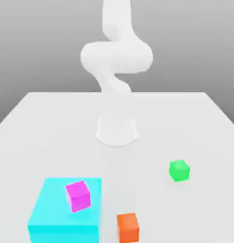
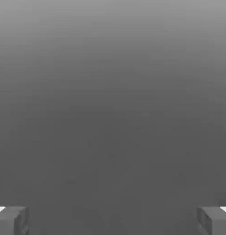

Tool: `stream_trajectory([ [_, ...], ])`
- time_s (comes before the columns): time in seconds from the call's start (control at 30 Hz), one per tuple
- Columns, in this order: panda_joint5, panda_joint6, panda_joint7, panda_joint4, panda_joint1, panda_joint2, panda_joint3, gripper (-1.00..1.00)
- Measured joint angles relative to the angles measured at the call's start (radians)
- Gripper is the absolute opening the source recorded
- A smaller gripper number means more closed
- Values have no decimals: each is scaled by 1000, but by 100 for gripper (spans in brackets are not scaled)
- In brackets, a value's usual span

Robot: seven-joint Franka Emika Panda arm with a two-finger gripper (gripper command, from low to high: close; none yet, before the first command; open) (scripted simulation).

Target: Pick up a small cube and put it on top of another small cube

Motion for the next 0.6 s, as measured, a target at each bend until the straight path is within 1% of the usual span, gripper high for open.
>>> stream_trajectory([
  [0.3,-45,102,381,-47,-145,251,146,0],
  [0.6,-133,200,787,-92,-239,503,249,0],
])
